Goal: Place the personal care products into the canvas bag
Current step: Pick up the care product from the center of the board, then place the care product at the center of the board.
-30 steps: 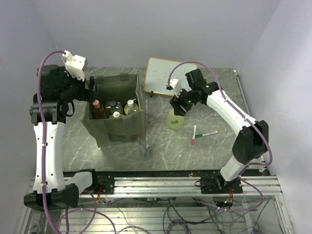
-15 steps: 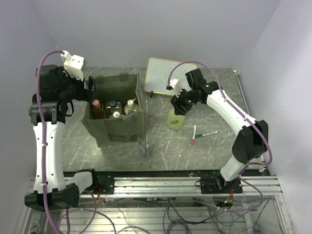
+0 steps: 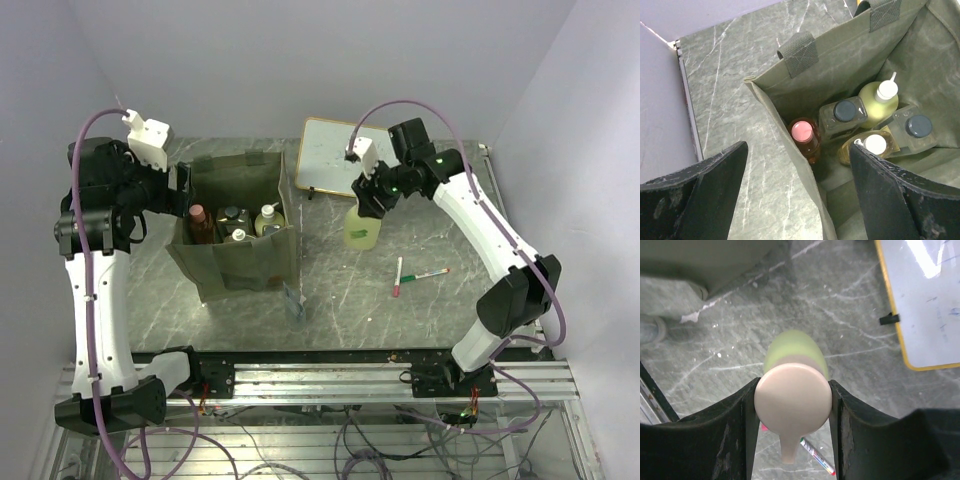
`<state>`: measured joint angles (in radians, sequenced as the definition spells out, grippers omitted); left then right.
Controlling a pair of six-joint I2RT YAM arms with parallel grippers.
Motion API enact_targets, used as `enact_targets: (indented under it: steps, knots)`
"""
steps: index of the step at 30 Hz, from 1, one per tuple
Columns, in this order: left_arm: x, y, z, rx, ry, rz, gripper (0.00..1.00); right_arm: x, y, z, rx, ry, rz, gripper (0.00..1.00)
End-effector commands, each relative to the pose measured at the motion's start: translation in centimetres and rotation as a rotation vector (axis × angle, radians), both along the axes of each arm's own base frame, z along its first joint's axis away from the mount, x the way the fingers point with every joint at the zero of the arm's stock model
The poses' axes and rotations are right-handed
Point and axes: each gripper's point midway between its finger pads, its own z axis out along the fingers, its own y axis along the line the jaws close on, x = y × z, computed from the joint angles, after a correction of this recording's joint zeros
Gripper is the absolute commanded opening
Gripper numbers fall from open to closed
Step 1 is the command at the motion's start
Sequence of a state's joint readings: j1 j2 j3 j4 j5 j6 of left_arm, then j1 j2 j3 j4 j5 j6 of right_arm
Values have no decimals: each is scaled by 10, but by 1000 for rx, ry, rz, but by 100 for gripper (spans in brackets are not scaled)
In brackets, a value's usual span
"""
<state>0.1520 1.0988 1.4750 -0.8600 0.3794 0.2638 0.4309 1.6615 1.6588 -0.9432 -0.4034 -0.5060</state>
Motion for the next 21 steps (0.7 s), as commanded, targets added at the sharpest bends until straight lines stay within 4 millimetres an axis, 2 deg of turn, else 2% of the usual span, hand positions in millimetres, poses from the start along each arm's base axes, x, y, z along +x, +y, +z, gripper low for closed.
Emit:
enact_targets:
  steps: [1,6,10,13,19,21]
  knots:
    - [-12,-2,11,17,-10,-37,92,0,12,95,159,-181,6,0]
    - [-10,-16,22,-16,-4,-114,90,0,21,139,226,-240,3,0]
    - [-5,-20,29,-30,5,-146,87,-1,30,163,256,-269,8,0]
    - [-1,-25,37,-39,-4,-181,86,-3,35,161,249,-263,17,0]
    - [13,-47,55,-41,-39,-256,85,-4,39,131,232,-233,41,0]
    - [18,-54,57,-33,-40,-275,85,-11,50,119,232,-220,75,0]
